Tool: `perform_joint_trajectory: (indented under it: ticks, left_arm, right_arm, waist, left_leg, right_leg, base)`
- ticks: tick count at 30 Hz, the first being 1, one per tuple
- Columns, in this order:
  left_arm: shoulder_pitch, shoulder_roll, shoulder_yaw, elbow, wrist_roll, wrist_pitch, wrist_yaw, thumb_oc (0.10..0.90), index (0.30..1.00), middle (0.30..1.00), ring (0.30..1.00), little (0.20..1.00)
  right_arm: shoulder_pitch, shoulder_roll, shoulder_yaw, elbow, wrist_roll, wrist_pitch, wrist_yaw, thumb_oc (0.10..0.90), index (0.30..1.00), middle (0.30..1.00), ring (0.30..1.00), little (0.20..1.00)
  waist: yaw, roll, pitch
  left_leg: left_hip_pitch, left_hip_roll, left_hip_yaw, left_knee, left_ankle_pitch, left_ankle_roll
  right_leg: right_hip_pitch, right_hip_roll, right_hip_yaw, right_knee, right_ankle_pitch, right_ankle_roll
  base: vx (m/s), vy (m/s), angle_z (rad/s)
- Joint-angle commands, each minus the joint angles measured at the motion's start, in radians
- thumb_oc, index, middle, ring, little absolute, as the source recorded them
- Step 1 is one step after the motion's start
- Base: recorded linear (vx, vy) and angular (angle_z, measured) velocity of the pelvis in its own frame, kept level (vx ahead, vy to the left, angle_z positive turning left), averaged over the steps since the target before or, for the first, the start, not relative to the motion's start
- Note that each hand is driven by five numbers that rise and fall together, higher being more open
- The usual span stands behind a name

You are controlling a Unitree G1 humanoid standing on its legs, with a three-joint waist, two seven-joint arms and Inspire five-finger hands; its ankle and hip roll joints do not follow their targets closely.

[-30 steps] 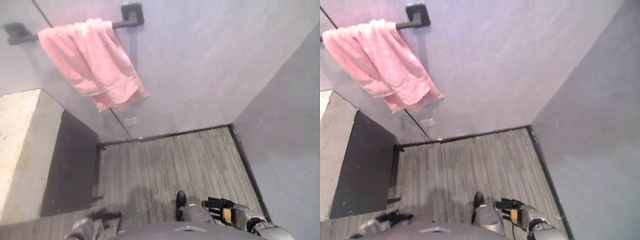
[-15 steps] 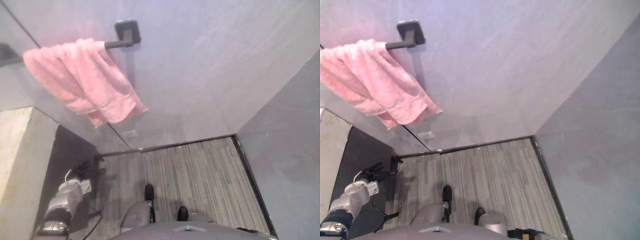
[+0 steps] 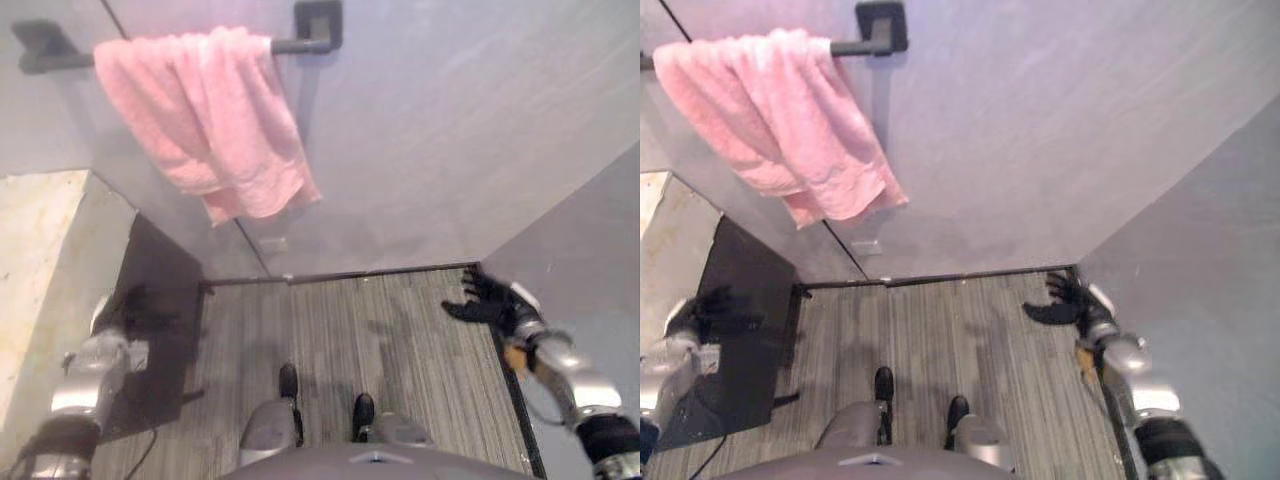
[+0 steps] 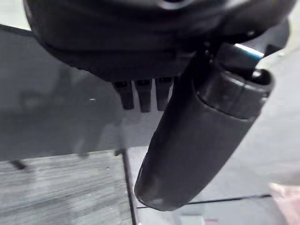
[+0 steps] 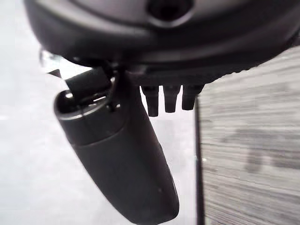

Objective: Organize the bathroom.

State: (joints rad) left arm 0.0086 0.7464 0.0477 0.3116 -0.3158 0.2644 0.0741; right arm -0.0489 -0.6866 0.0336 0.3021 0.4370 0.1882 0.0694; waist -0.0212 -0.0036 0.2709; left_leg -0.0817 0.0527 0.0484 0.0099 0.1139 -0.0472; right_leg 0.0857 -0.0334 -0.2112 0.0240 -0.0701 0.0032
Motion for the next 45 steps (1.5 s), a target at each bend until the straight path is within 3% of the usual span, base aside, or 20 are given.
perform_joint_trajectory:
  ticks: [1, 7, 8, 12, 22, 29, 34, 41, 45]
  left_arm:
    - [-0.182, 0.121, 0.031, -0.003, 0.080, -0.085, -0.047, 0.800, 0.900, 0.900, 0.900, 0.900]
    - [-0.423, 0.241, -0.089, 0.054, 0.043, -0.081, -0.125, 0.800, 0.900, 0.900, 0.900, 0.900]
    - [-0.501, 0.265, -0.124, 0.072, -0.004, -0.097, -0.149, 0.800, 0.900, 0.900, 0.900, 0.900]
    - [-0.574, 0.285, -0.142, 0.070, -0.087, -0.155, -0.164, 0.800, 0.900, 0.900, 0.900, 0.900]
    - [-0.740, 0.245, -0.220, 0.063, -0.131, -0.246, -0.192, 0.800, 0.900, 0.900, 0.900, 0.900]
    - [-0.958, 0.250, -0.336, 0.133, -0.146, -0.318, -0.118, 0.800, 0.900, 0.900, 0.900, 0.900]
    - [-1.082, 0.234, -0.403, 0.201, -0.154, -0.376, -0.055, 0.800, 0.900, 0.900, 0.900, 0.900]
    - [-1.173, 0.231, -0.465, 0.207, -0.151, -0.402, -0.069, 0.800, 0.900, 0.900, 0.900, 0.900]
    - [-1.213, 0.218, -0.480, 0.166, -0.214, -0.428, -0.101, 0.800, 0.900, 0.900, 0.900, 0.900]
  right_arm:
    - [-0.136, -0.080, 0.022, -0.032, -0.022, -0.046, 0.029, 0.800, 0.900, 0.900, 0.900, 0.900]
    - [-0.402, -0.137, 0.157, 0.008, -0.024, 0.013, 0.034, 0.800, 0.900, 0.900, 0.900, 0.900]
    - [-0.487, -0.148, 0.206, 0.040, -0.021, 0.025, 0.022, 0.800, 0.900, 0.900, 0.900, 0.900]
    - [-0.574, -0.150, 0.253, 0.086, -0.014, 0.006, 0.006, 0.800, 0.900, 0.900, 0.900, 0.900]
    - [-0.855, -0.139, 0.391, 0.178, -0.043, 0.000, -0.009, 0.800, 0.900, 0.900, 0.900, 0.900]
    - [-1.108, -0.114, 0.549, 0.253, 0.012, 0.023, 0.001, 0.800, 0.900, 0.900, 0.900, 0.900]
    - [-1.193, -0.075, 0.608, 0.274, 0.008, 0.055, 0.003, 0.800, 0.900, 0.900, 0.900, 0.900]
    - [-1.273, -0.055, 0.680, 0.273, -0.029, 0.096, 0.038, 0.800, 0.900, 0.900, 0.900, 0.900]
    - [-1.322, -0.025, 0.686, 0.271, 0.009, 0.107, -0.019, 0.800, 0.900, 0.900, 0.900, 0.900]
  waist:
    - [0.008, 0.004, -0.005]
    - [0.015, 0.015, 0.027]
    - [0.021, 0.019, 0.036]
    - [0.033, 0.021, 0.043]
    - [0.065, 0.026, 0.070]
    - [0.081, 0.026, 0.084]
    - [0.085, 0.017, 0.085]
    - [0.092, 0.008, 0.076]
    - [0.096, 0.010, 0.074]
  left_leg:
    - [-0.009, -0.004, 0.008, 0.037, -0.057, -0.014]
    - [-0.031, -0.003, 0.008, 0.031, -0.046, -0.022]
    - [-0.036, -0.005, 0.004, 0.029, -0.042, -0.024]
    - [-0.041, -0.005, -0.001, 0.029, -0.041, -0.024]
    - [-0.079, -0.003, -0.015, 0.048, -0.038, -0.034]
    - [-0.091, -0.002, -0.018, 0.035, -0.031, -0.036]
    - [-0.091, -0.001, -0.017, 0.026, -0.031, -0.036]
    - [-0.083, 0.001, -0.014, 0.018, -0.033, -0.034]
    - [-0.075, 0.000, -0.015, 0.022, -0.040, -0.035]
  right_leg:
    - [-0.080, -0.025, 0.066, -0.025, 0.062, 0.050]
    - [-0.105, -0.026, 0.061, -0.015, 0.060, 0.043]
    - [-0.107, -0.026, 0.059, -0.015, 0.060, 0.040]
    - [-0.107, -0.028, 0.055, -0.015, 0.057, 0.038]
    - [-0.142, -0.033, 0.038, 0.014, 0.046, 0.029]
    - [-0.174, -0.038, 0.025, 0.026, 0.047, 0.029]
    - [-0.185, -0.041, 0.020, 0.028, 0.050, 0.032]
    - [-0.187, -0.044, 0.014, 0.026, 0.054, 0.036]
    - [-0.186, -0.047, 0.011, 0.031, 0.054, 0.036]
  base:
    - [-0.06, -0.015, 0.01]
    - [-0.07, -0.002, -0.02]
    - [-0.01, 0.001, 0.08]
    - [0.01, -0.003, 0.06]
    - [0.00, -0.008, 0.04]
    - [0.00, 0.000, 0.07]
    - [0.00, -0.004, 0.02]
    - [0.01, -0.003, 0.01]
    - [0.02, -0.003, 0.04]
